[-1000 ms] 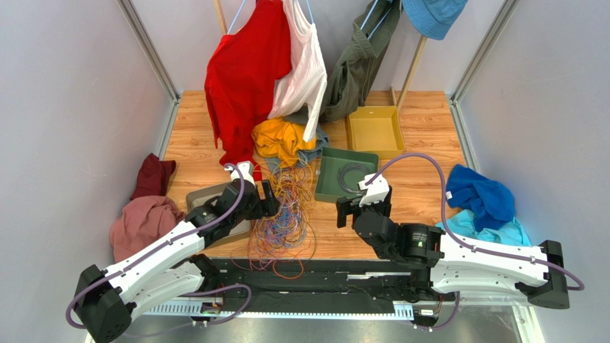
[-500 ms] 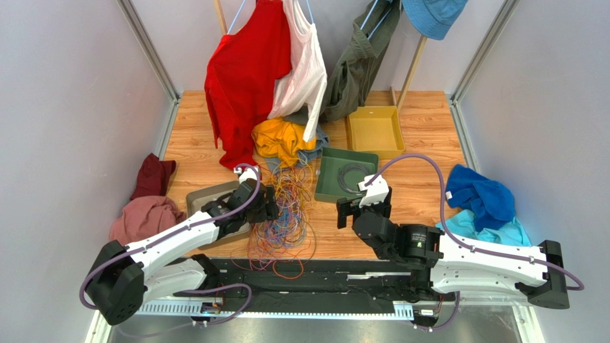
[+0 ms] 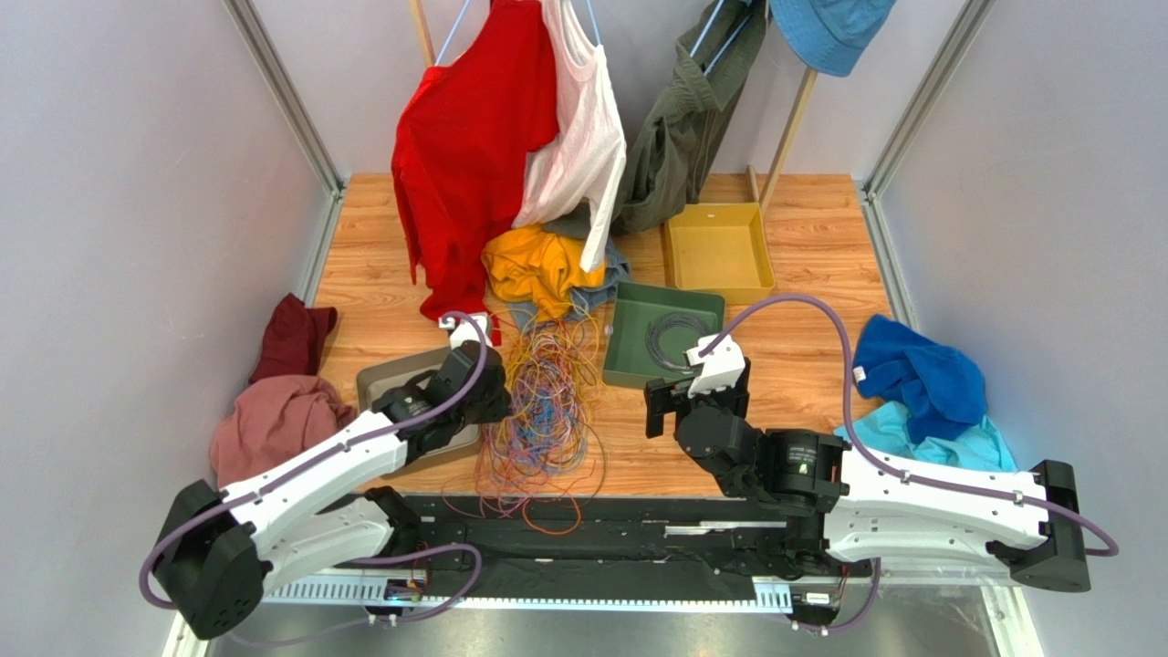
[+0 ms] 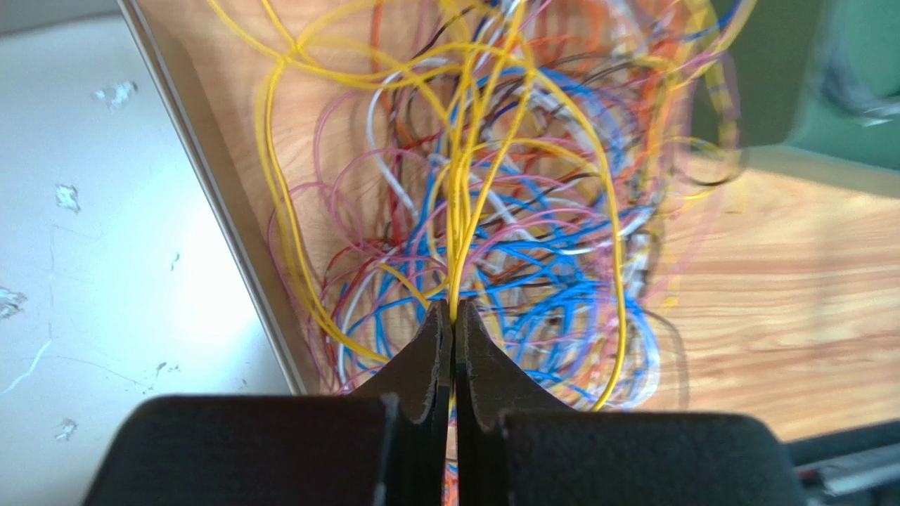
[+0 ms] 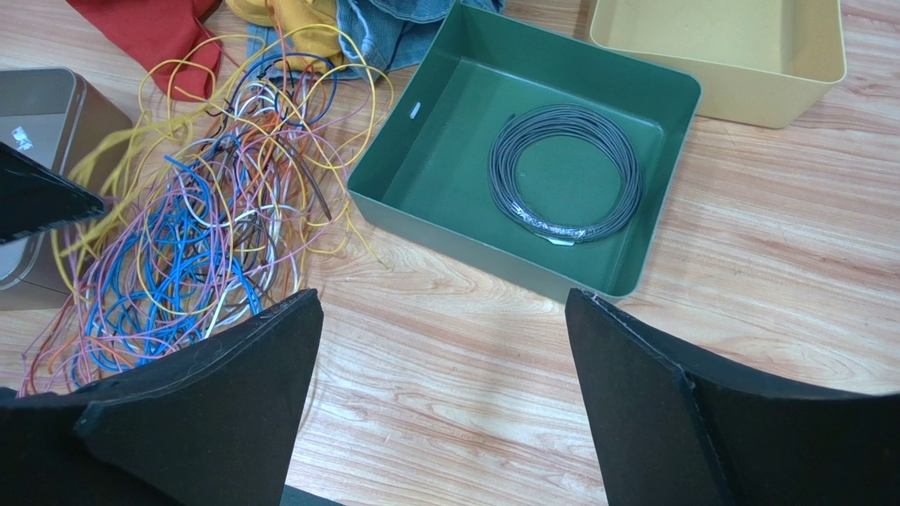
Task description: Untangle the cables
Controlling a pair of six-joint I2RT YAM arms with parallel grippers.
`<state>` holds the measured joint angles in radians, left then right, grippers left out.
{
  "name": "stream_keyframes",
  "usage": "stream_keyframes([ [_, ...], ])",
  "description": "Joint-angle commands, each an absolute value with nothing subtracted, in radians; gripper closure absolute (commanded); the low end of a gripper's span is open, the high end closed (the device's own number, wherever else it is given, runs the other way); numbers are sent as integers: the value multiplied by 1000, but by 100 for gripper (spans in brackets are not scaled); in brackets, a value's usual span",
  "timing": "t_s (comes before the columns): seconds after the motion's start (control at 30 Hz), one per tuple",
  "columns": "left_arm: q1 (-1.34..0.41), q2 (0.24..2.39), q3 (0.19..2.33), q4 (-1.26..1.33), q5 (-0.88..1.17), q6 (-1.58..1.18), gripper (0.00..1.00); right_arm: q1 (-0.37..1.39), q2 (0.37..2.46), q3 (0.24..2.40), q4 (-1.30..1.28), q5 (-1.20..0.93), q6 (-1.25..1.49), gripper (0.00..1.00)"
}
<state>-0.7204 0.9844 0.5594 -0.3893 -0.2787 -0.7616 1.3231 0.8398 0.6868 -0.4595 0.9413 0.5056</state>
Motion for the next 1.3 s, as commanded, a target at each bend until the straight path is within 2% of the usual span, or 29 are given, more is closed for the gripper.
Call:
stream_keyframes([
  [0.0, -724, 856, 664, -461, -281, -735, 100, 1322, 813, 692, -465, 954, 543, 9],
  [0.13, -724, 747, 805, -462, -201, -677, 100, 1322, 802, 695, -476, 948, 572, 12],
  [0.27, -729, 739, 984, -492, -114, -637, 100, 1322, 769, 686, -480, 947, 612, 12],
  [0.4, -805, 826, 1158, -532, -113, -594, 100, 1322, 701, 658, -454, 890, 606, 12],
  [0.6, -1084, 1041, 1484, -630, -270, -476, 100, 1322, 608, 649, -463, 862, 601, 13],
  [0.7, -1112, 1106, 1554, -666, -281, -454, 100, 1322, 569, 667, -488, 851, 604, 13],
  [0.87, -1112, 1089, 1464, -654, -305, -480, 100, 1322, 445, 669, -447, 804, 568, 14],
  [1.0, -1111, 1049, 1333, -618, -288, -495, 100, 1322, 376, 649, -279, 692, 508, 14],
  [1.27, -1112, 1043, 1279, -597, -238, -495, 100, 1319, 575, 738, -111, 614, 503, 11],
])
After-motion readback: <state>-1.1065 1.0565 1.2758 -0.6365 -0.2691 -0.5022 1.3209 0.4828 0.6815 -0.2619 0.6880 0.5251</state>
